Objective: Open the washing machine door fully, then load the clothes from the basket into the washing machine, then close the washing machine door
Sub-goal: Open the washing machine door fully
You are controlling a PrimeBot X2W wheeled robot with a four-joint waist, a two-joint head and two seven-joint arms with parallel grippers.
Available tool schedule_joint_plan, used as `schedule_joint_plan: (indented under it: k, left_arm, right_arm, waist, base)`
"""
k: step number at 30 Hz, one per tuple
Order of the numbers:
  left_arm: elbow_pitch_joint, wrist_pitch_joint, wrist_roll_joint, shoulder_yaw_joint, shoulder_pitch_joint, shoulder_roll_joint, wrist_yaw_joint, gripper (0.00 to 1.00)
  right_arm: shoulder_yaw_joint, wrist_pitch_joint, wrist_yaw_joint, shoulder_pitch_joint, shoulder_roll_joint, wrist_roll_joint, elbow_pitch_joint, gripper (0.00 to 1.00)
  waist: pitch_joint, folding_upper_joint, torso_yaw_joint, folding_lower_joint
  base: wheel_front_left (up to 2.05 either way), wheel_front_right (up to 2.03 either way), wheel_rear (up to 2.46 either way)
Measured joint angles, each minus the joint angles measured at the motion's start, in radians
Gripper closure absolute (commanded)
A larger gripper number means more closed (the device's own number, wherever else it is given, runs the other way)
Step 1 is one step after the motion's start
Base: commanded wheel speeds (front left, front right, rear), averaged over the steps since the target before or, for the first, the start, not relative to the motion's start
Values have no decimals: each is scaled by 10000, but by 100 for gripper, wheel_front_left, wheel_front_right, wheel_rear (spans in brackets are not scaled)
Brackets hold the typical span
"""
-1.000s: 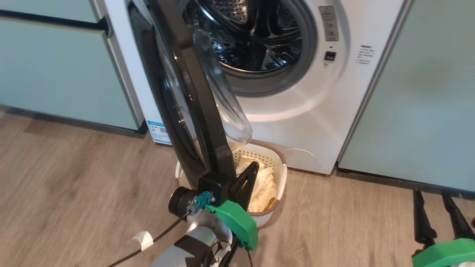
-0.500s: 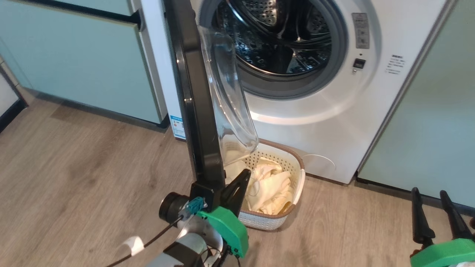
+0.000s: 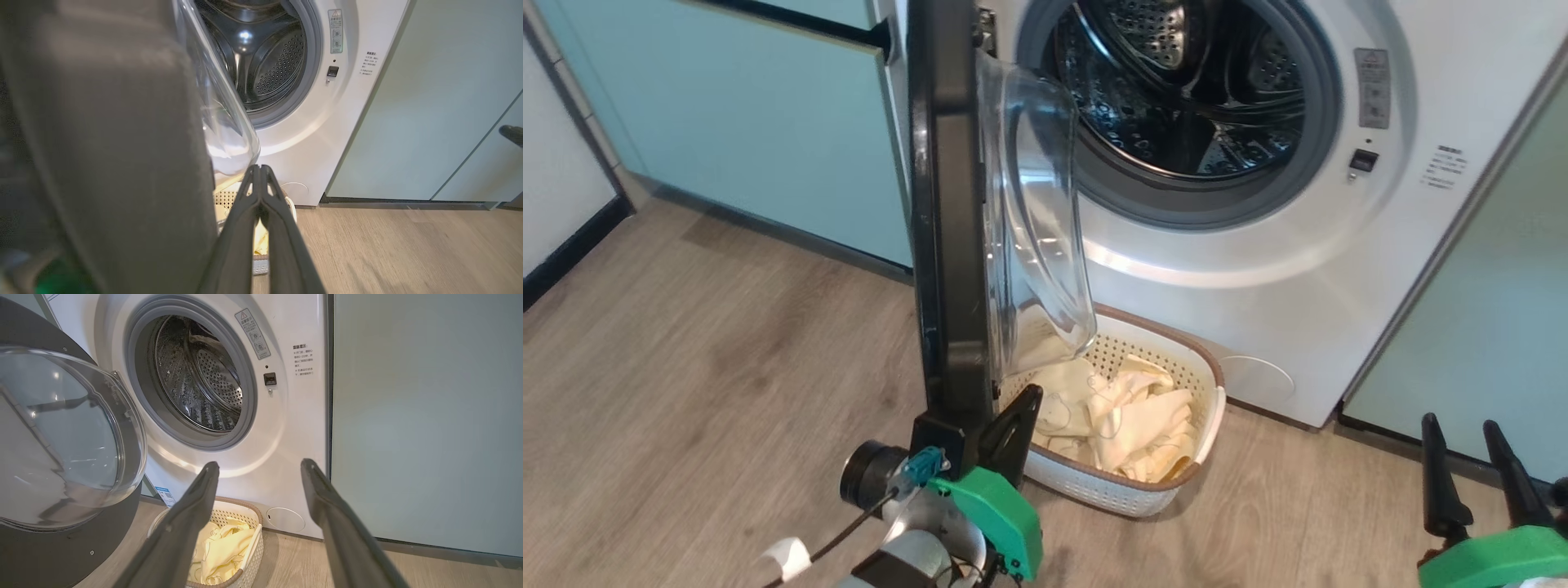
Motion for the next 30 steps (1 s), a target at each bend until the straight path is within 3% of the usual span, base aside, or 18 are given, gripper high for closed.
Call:
schedule_joint_plan:
  k: [19, 30]
  left_arm:
    - [-374, 73, -280, 443, 204, 502, 384, 100]
    - [-472, -48, -508, 1187, 438, 955, 677, 100]
  right_arm:
    - [-10, 0, 0, 0, 29, 0, -2, 0]
    - [-12, 0, 0, -1, 27, 0, -6, 0]
  waist:
    - [67, 0, 770, 0]
    - [216, 0, 1082, 0]
  base:
    - [0, 0, 0]
    - [0, 0, 0]
